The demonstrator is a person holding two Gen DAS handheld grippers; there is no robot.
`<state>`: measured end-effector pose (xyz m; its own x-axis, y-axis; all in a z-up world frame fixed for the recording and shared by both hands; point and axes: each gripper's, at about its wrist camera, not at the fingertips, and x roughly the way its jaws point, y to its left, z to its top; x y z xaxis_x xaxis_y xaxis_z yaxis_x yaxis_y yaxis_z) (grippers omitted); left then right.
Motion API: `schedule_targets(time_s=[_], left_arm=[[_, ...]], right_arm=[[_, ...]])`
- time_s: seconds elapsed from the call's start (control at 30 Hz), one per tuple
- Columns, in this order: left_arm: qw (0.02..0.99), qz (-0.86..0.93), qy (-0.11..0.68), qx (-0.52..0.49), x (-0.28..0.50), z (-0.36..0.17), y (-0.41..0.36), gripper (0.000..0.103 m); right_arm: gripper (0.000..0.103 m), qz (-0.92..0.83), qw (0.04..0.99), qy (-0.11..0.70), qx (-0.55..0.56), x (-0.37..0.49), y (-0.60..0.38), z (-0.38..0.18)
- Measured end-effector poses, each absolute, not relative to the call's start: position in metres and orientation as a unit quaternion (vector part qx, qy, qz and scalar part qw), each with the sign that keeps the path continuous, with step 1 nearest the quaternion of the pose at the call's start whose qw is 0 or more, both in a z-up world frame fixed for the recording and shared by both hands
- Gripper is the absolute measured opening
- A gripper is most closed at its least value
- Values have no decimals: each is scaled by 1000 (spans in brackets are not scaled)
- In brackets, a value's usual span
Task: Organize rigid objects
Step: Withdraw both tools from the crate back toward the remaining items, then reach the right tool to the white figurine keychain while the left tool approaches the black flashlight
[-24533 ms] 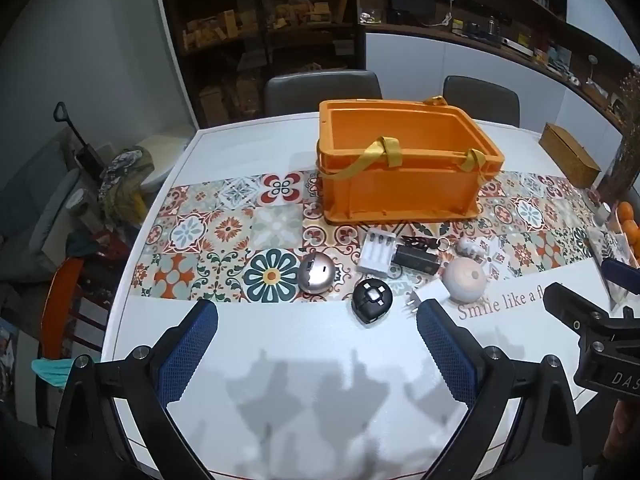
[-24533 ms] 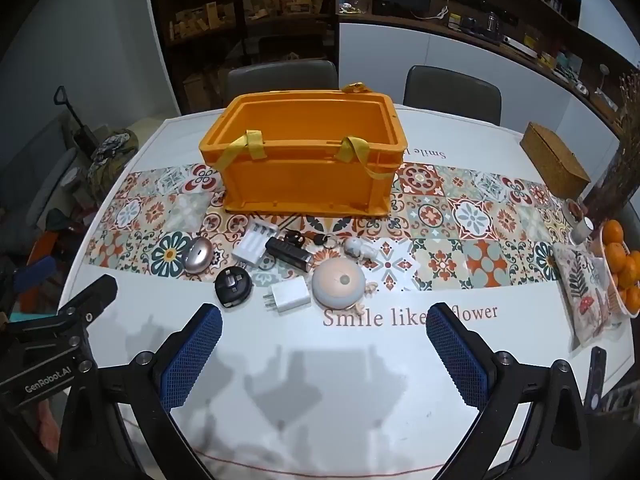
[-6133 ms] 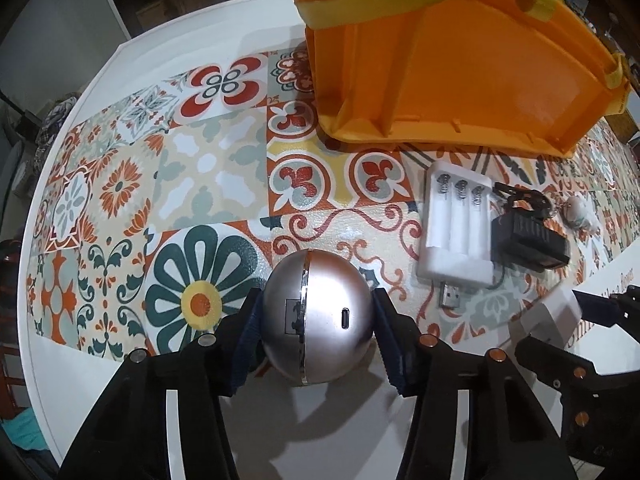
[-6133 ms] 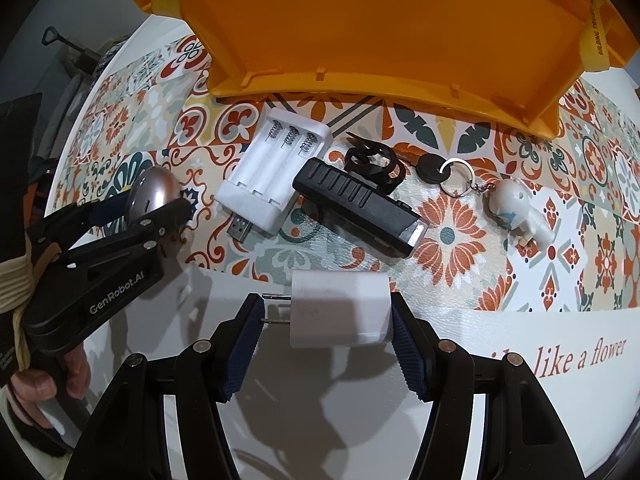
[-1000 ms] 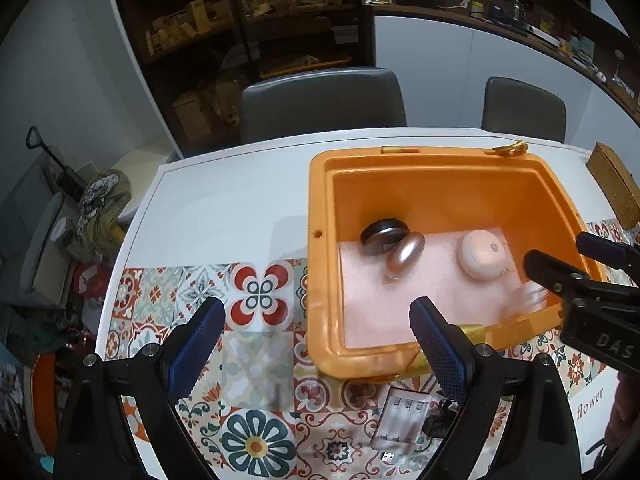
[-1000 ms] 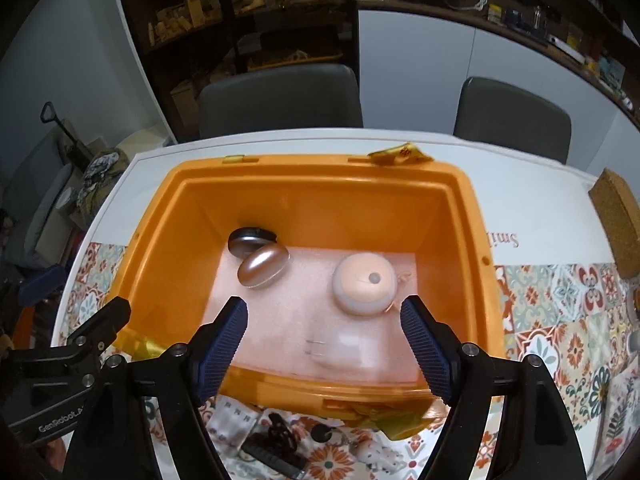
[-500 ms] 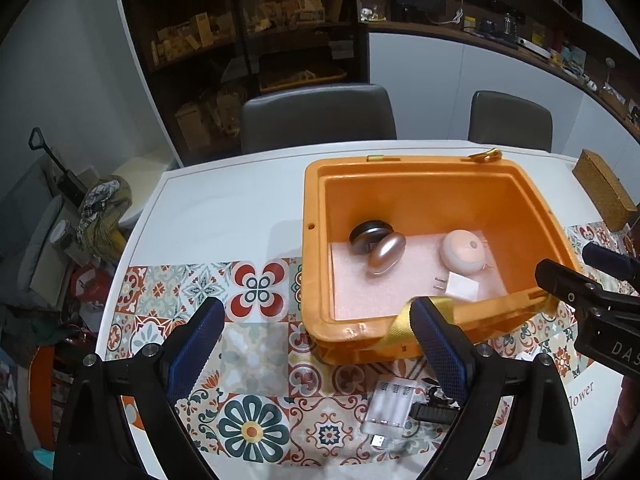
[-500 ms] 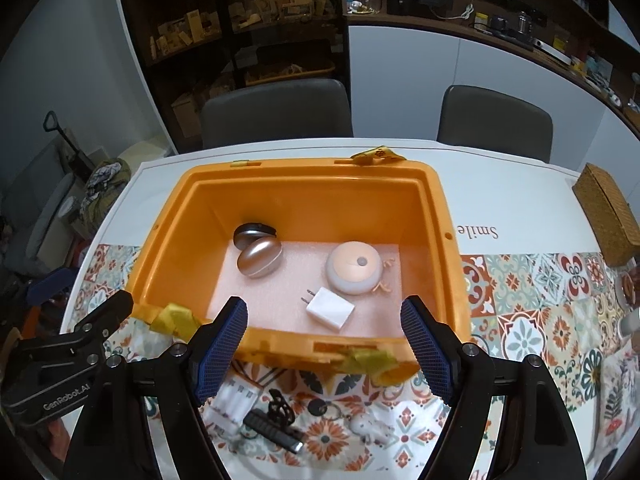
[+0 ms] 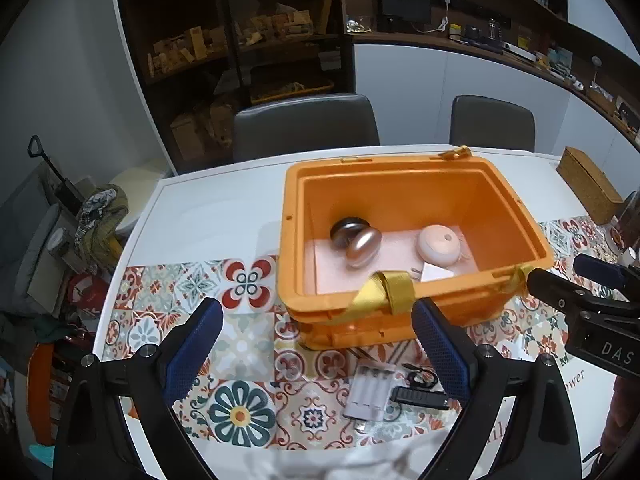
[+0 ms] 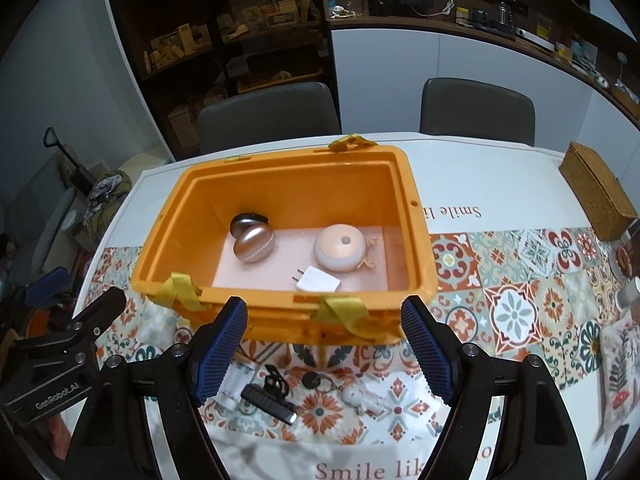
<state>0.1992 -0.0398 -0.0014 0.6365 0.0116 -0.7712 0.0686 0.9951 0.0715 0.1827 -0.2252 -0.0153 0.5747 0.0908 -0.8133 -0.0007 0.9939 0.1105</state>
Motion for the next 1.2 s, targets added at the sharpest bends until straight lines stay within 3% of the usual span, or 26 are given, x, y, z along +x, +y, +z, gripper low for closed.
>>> schedule_targets(time_s=[1.2], left_arm=[[851,-42,523,14,171,-76,-63,97]], right_arm=[[79,39,855,513,64,150,-242,-86]])
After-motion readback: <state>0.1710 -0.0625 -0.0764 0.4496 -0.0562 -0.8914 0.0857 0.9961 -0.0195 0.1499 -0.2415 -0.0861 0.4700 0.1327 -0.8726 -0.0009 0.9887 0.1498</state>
